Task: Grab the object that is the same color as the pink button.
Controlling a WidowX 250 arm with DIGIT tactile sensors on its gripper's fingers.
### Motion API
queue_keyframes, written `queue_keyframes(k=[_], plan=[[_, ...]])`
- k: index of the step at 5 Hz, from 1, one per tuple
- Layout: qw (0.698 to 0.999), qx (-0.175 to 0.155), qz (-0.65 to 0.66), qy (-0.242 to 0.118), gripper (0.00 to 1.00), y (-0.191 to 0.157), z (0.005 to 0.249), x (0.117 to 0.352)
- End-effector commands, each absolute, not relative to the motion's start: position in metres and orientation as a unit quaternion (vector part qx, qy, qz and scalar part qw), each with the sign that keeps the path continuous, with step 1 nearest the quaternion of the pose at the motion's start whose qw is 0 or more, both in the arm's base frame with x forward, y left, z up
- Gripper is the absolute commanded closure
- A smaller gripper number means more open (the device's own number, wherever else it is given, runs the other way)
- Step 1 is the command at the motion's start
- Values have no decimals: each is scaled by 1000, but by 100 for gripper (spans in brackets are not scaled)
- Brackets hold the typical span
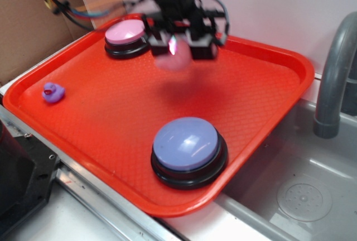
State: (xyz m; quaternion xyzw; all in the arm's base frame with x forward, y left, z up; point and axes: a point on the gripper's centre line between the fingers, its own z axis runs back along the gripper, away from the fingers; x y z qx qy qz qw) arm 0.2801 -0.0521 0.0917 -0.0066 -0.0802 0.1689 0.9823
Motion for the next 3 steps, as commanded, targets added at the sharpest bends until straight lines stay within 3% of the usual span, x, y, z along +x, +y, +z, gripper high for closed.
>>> queue_keyframes(k=[1,2,3], plan=[[997,20,18,-72,100,-15,210,234],[997,42,15,-58,100,-6,222,211],[999,39,26,-12,100,3,221,198]])
